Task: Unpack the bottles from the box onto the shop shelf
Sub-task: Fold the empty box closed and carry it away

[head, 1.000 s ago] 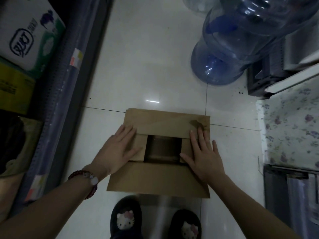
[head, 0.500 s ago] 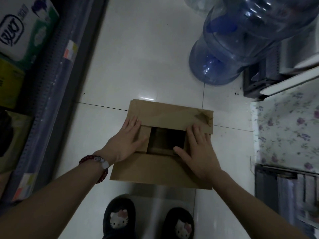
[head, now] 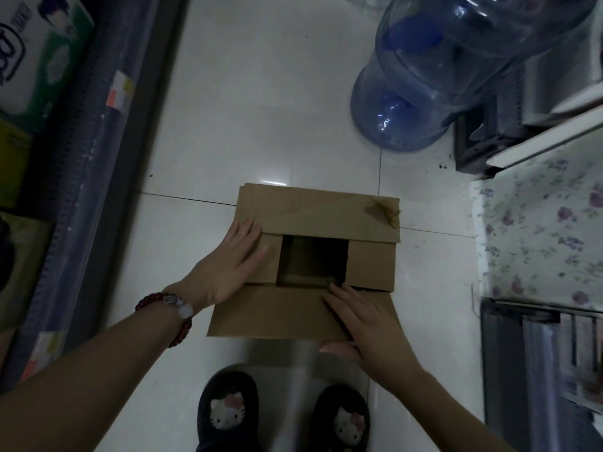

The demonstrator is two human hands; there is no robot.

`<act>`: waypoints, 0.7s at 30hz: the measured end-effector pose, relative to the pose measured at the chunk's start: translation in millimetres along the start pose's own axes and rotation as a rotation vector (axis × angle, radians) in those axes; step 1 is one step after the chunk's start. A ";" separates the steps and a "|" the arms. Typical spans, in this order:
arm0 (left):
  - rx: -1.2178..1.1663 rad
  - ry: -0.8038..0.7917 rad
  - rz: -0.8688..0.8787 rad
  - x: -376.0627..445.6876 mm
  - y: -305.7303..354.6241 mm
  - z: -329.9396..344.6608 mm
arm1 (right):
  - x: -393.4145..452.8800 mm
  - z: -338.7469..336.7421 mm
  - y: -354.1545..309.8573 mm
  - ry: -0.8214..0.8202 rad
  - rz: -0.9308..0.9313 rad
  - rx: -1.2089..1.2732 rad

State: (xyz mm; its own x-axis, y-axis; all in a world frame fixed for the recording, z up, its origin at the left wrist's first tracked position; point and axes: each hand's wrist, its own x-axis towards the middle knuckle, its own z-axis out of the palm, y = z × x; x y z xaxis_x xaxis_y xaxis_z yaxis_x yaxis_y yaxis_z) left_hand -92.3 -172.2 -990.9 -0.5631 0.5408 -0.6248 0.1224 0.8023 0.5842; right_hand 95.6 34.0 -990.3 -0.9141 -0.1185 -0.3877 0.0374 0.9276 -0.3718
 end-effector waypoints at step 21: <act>0.251 0.237 0.057 6.4 10.6 -15.5 | 90.2 -48.6 44.0 0.479 0.643 0.493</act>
State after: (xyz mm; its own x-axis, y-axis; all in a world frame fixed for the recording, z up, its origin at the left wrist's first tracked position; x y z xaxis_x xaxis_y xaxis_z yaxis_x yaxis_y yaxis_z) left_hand -107.3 -164.1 -980.7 -0.7203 0.5367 -0.4395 0.3396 0.8253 0.4512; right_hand -4.8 81.3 -1000.7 -0.7234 0.6243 -0.2949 0.6590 0.4968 -0.5647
